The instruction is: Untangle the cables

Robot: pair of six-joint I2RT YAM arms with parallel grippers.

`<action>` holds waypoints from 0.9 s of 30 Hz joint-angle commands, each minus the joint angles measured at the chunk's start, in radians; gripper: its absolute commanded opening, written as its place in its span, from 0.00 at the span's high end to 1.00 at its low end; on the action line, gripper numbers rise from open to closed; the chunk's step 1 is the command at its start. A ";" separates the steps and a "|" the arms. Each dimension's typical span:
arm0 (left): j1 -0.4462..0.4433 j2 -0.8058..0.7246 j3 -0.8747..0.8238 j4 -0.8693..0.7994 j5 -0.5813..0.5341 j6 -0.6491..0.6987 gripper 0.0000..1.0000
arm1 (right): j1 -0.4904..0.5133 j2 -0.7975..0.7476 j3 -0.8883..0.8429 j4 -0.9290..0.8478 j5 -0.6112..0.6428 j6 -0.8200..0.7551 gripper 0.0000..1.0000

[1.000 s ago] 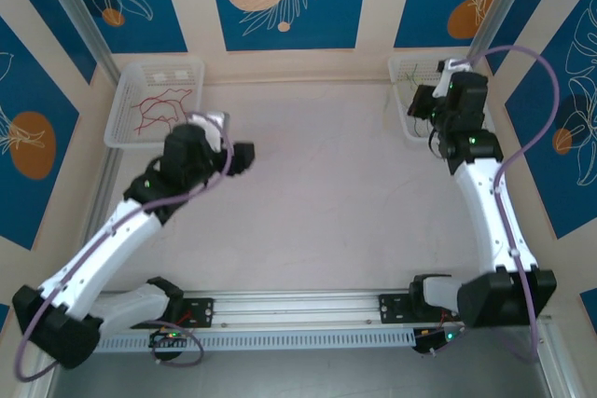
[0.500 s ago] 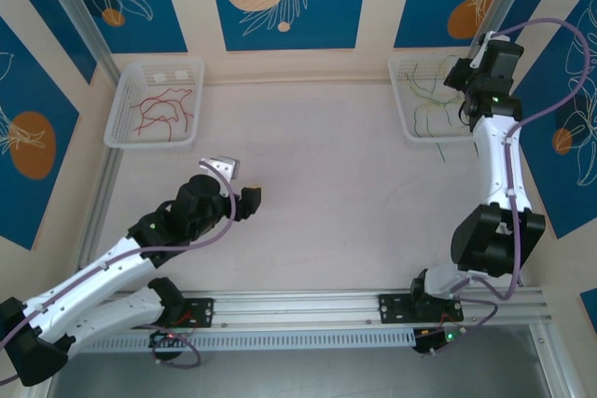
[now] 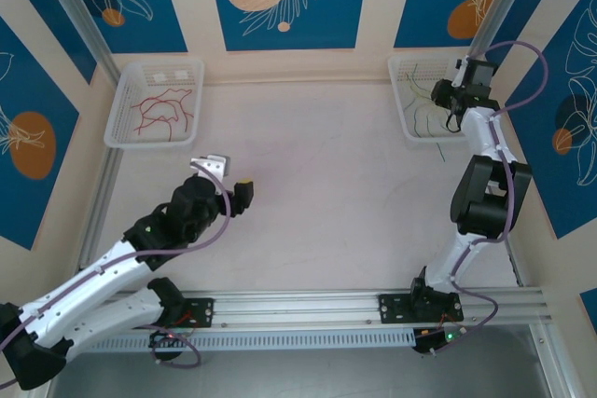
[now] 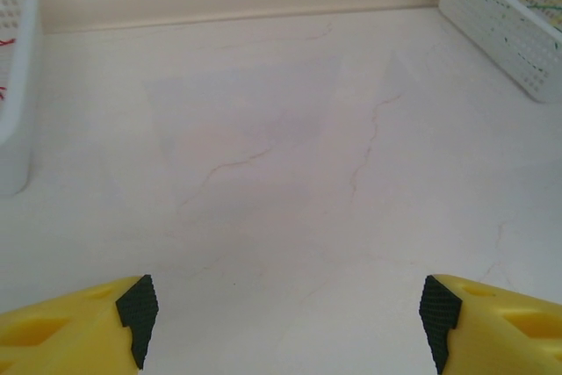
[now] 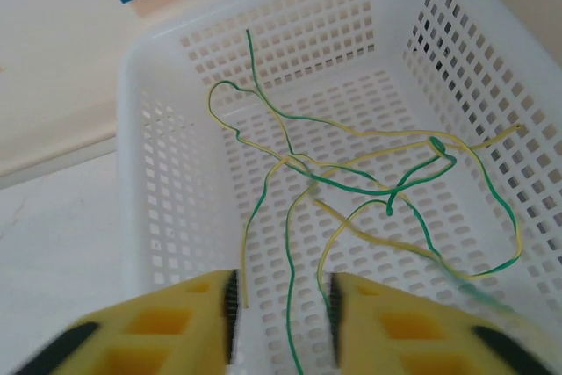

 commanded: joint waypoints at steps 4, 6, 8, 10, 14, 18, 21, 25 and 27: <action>-0.006 -0.074 -0.066 -0.006 -0.126 0.033 0.19 | 0.002 -0.098 0.033 -0.074 0.098 0.034 0.48; 0.001 -0.090 -0.128 0.069 -0.208 0.087 0.06 | 0.014 -0.210 -0.046 -0.061 0.120 0.051 0.43; 0.024 -0.096 -0.175 0.147 -0.357 0.165 0.00 | 0.037 -0.357 -0.178 -0.011 0.138 0.068 0.40; 0.093 -0.097 -0.235 0.291 -0.534 0.230 0.00 | 0.070 -0.540 -0.362 0.060 0.148 0.102 0.32; 0.367 -0.103 -0.360 0.481 -0.412 0.197 0.00 | 0.193 -0.849 -0.718 0.200 0.189 0.122 0.12; 0.539 -0.004 -0.504 0.751 -0.262 0.239 0.00 | 0.323 -1.052 -1.016 0.278 0.388 0.128 0.01; 0.610 0.128 -0.496 0.788 -0.222 0.261 0.00 | 0.342 -1.112 -1.238 0.494 0.366 0.093 0.01; 0.675 0.352 -0.503 1.019 -0.160 0.280 0.00 | 0.337 -0.998 -1.329 0.660 0.342 0.018 0.01; 0.686 0.432 -0.470 1.079 -0.105 0.291 0.00 | 0.337 -0.882 -1.329 0.764 0.302 -0.031 0.01</action>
